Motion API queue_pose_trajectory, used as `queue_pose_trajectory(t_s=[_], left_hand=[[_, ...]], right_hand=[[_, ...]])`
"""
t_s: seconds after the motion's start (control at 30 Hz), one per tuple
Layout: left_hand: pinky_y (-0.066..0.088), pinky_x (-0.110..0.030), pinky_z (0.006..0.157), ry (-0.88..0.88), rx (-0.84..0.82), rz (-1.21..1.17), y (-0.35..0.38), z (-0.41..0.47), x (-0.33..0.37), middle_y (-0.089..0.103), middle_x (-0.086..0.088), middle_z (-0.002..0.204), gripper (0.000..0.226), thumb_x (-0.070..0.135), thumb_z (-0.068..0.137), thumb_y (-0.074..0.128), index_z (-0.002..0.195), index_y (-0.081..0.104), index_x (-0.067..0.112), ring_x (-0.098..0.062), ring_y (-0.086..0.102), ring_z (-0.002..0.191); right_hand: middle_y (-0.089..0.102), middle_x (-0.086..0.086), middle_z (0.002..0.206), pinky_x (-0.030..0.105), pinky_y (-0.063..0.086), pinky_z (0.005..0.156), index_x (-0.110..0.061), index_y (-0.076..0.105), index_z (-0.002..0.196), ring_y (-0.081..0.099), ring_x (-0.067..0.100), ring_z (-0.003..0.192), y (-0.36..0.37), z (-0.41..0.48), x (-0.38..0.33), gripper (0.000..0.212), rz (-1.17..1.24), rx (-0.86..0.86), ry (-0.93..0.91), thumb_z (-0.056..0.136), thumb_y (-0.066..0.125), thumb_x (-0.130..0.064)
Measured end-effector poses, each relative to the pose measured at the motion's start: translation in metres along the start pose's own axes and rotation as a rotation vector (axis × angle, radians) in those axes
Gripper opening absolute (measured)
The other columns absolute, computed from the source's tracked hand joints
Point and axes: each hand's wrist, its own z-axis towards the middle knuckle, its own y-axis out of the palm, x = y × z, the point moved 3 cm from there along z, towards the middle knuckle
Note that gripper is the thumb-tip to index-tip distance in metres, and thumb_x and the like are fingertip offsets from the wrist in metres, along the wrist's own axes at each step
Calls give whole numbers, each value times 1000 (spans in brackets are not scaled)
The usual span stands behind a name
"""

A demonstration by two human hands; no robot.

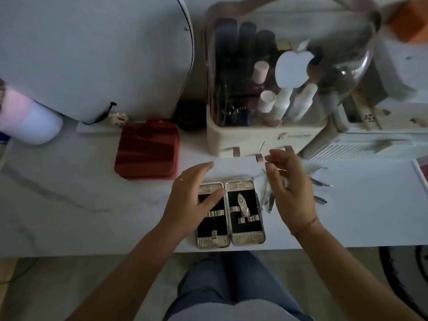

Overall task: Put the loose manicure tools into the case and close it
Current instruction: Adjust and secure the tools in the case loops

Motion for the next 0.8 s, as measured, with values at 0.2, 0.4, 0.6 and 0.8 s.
queue_pose_trajectory(t_s=[0.2, 0.4, 0.6, 0.8], left_hand=[[28, -47, 111, 87, 8, 144, 48, 0, -45, 50, 4, 137, 62, 56, 84, 47, 131, 51, 16, -15, 38, 134], [26, -46, 112, 145, 38, 166, 70, -3, -76, 50, 5, 138, 54, 54, 87, 45, 128, 55, 20, -12, 37, 135], [17, -36, 117, 213, 21, 164, 75, -6, -88, 39, 10, 147, 55, 57, 91, 37, 135, 47, 25, -4, 23, 140], [27, -32, 113, 201, 144, 102, 71, -8, -93, 46, 1, 142, 49, 45, 92, 45, 132, 51, 16, -12, 37, 134]], right_hand=[[62, -7, 107, 28, 50, 88, -26, 55, 110, 59, 5, 99, 20, -17, 64, 24, -98, -4, -50, 88, 58, -15], [62, -10, 106, 20, 48, 85, -27, 56, 109, 60, 7, 98, 32, -34, 102, 27, -52, 70, -197, 86, 56, -13], [63, -2, 106, 30, 49, 86, -22, 59, 107, 61, 19, 97, 35, -57, 120, 25, 12, 110, -319, 86, 54, -10], [64, 0, 96, 11, 45, 79, -18, 64, 98, 60, 4, 85, 31, -67, 126, 22, -46, 219, -292, 85, 57, -2]])
